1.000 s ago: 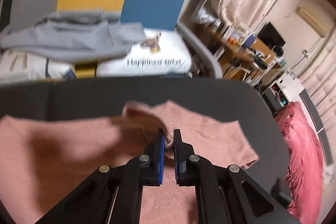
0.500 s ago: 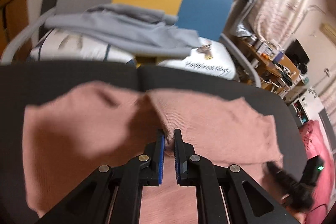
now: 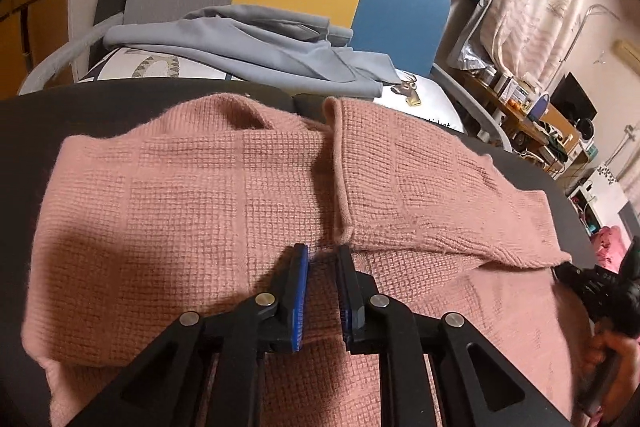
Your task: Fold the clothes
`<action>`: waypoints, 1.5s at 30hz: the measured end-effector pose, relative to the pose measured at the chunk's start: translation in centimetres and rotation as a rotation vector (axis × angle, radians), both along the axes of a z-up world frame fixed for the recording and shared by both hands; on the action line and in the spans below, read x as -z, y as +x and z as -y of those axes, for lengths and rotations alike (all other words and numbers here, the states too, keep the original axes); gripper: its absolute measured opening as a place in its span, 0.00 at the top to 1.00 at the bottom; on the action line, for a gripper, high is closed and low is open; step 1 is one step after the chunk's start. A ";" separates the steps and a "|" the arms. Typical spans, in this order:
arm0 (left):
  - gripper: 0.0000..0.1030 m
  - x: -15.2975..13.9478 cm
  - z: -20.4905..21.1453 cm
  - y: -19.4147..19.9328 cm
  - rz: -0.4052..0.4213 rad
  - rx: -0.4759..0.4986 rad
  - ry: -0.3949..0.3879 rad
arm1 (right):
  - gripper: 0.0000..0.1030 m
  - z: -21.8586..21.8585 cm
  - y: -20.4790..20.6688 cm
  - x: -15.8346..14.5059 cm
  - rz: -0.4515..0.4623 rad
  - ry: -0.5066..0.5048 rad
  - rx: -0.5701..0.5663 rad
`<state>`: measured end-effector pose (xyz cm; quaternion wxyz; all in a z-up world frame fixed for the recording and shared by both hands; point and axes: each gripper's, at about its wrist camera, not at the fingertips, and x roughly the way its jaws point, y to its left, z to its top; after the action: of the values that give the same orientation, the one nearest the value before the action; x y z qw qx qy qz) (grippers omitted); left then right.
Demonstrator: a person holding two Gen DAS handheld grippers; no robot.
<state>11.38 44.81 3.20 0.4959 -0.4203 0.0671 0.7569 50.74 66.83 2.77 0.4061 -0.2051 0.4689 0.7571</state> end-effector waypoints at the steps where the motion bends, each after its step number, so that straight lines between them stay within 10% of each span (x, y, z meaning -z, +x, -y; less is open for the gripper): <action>1: 0.86 -0.2 0.1 -0.1 0.011 0.000 -0.002 | 0.85 0.5 0.3 -0.6 0.017 0.016 0.008; 3: 0.79 -0.8 0.2 -0.4 0.050 -0.010 0.013 | 0.76 1.7 0.6 -2.4 0.050 0.104 0.033; 6: 0.38 -1.7 0.0 -1.0 0.116 -0.043 0.062 | 0.76 1.9 -0.8 -3.3 0.054 0.181 -0.020; 10: 0.35 -1.9 -1.9 -1.6 0.180 -0.078 0.052 | 0.77 1.0 -3.5 -2.9 0.079 0.219 -0.112; 13: 0.44 -1.4 -3.5 -1.6 0.191 -0.088 -0.019 | 0.80 -0.6 -5.1 -0.5 0.191 0.170 -0.134; 17: 0.91 -2.8 -2.6 -1.1 0.171 -0.058 0.009 | 0.82 -1.4 -4.2 0.6 0.167 0.147 -0.097; 27: 0.93 -4.9 0.0 0.2 0.080 0.007 0.033 | 0.82 -0.9 -5.3 0.6 0.215 0.183 -0.094; 32: 0.93 -0.6 -0.4 1.9 -0.177 0.033 -0.126 | 0.80 -0.9 -5.7 0.6 0.235 0.183 -0.103; 36: 0.93 -3.0 0.7 4.1 -0.328 0.042 -0.116 | 0.77 0.1 -7.0 -1.6 0.320 0.264 -0.125; 39: 0.86 -5.9 0.6 5.4 -0.407 0.041 -0.008 | 0.77 1.5 -9.8 -3.5 0.177 0.315 -0.227; 45: 0.79 -2.7 -4.9 2.1 -0.314 -0.002 -0.132 | 0.77 3.8 -19.9 -4.0 0.048 0.350 -0.524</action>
<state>13.51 49.71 5.90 0.4499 -0.3284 0.1927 0.8078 30.82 62.99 6.78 0.2372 -0.2636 0.2529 0.9001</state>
